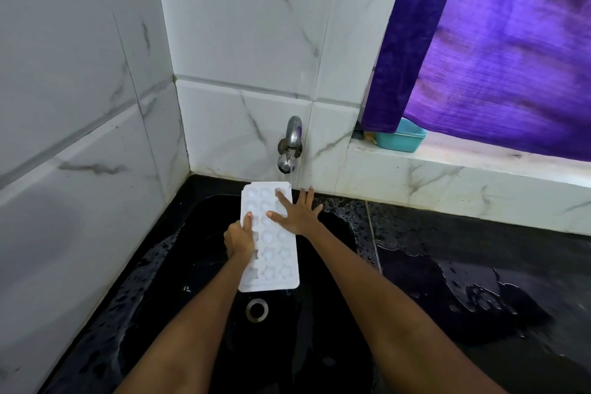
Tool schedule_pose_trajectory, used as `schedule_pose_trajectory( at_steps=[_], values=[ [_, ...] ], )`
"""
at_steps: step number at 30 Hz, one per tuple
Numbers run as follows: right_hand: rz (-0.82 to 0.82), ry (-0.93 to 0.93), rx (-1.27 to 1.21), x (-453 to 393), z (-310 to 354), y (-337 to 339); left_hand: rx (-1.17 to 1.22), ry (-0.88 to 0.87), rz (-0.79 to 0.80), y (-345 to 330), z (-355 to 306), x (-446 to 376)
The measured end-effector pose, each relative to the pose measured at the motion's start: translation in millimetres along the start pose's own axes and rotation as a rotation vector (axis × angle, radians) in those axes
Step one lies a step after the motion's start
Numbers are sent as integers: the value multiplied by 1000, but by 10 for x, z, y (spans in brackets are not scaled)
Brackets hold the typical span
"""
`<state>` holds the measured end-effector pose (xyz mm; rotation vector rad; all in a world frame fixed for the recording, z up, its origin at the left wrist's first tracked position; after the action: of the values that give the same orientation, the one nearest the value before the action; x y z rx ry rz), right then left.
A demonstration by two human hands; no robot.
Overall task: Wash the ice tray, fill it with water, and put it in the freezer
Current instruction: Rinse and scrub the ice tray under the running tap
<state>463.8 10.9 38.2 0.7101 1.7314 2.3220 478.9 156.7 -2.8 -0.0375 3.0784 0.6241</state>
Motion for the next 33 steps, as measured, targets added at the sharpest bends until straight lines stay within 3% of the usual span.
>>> schedule_pose_trajectory(
  at_steps=[3, 6, 11, 16, 19, 23, 28, 33],
  values=[
    [-115, 111, 17, 51, 6, -1, 5, 24, -48, 70, -30, -94],
    [-231, 30, 50, 91, 11, -17, -19, -23, -6, -14, -104, -113],
    [-158, -2, -35, 103, 8, 59, 27, 16, -18, -125, -93, -56],
    [-158, -61, 40, 75, -65, 48, 5, -2, 11, -170, -83, -27],
    [-107, -41, -80, 105, -87, 15, -16, -20, 15, -143, -181, -90],
    [-168, -76, 53, 84, -143, 99, -77, -65, 36, -104, -213, -125],
    [-91, -25, -33, 134, -87, 105, -53, -20, 8, -123, -202, -99],
    [-242, -111, 101, 179, -18, 153, -10, -47, 37, -140, -218, -51]
  ],
)
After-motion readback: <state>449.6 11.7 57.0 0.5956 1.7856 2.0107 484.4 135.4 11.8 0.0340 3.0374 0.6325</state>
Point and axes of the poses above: each hand's wrist, its own x-axis away from the middle knuckle, its own y-axis out of the back of the hand, z = x × y, the point moved 3 cm from there along -x, towards the middle knuckle, and after that the axes turned 11 degrees about -y, right-handed, at the moved point
